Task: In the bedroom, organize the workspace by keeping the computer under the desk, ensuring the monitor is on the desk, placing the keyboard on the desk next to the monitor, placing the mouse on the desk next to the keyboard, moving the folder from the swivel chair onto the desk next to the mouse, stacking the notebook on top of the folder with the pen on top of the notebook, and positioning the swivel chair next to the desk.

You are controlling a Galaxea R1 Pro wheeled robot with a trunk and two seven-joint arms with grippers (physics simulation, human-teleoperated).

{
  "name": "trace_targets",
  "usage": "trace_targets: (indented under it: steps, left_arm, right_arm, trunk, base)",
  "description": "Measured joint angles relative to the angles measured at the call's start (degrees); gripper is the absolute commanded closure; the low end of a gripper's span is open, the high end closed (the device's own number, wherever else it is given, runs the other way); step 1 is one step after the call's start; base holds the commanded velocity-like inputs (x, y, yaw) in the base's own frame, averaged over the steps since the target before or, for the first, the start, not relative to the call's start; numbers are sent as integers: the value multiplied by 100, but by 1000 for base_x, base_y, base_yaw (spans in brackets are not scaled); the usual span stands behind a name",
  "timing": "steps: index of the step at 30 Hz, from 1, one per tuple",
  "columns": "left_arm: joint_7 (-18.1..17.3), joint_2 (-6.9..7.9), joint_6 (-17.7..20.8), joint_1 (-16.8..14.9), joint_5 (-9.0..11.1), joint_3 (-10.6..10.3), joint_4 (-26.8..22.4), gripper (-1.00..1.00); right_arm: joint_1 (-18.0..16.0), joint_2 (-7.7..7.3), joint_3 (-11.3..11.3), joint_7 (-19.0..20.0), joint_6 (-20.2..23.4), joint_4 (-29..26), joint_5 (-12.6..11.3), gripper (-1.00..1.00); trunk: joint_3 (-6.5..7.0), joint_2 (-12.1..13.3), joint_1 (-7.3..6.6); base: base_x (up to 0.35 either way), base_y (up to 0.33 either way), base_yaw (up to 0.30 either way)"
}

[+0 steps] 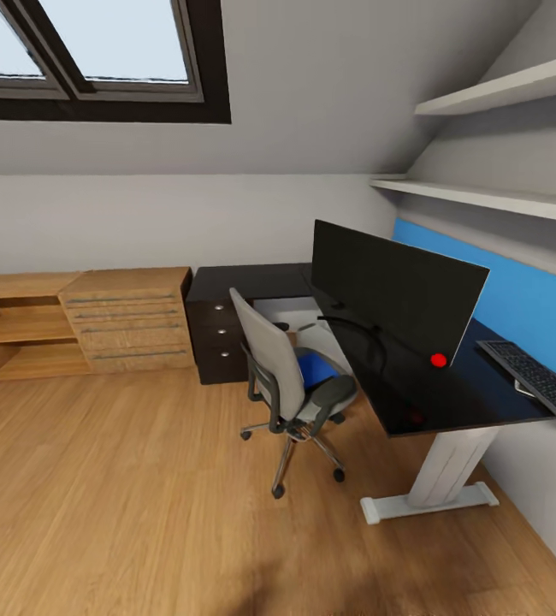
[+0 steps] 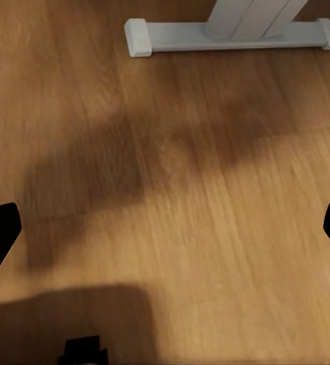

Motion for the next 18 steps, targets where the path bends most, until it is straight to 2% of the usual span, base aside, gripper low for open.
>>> trace_targets:
  steps: [6,10,18]
  left_arm:
    - [5,-3,2,2,-2,1,-2,-100]
    - [9,-3,4,3,-2,0,-3,-100]
    - [10,-23,3,2,-2,0,-3,-100]
  right_arm:
    - [0,-3,40,40,-14,34,26,-100]
    - [0,-7,249,229,-120,136,176,-100]
    - [0,-17,388,328,-431,356,264,-100]
  trunk:
    - [-108,-241,132]
    - [-180,-401,220]
    - [-323,-722,396]
  base:
    - [0,0,-5]
    - [0,0,0]
    - [0,0,0]
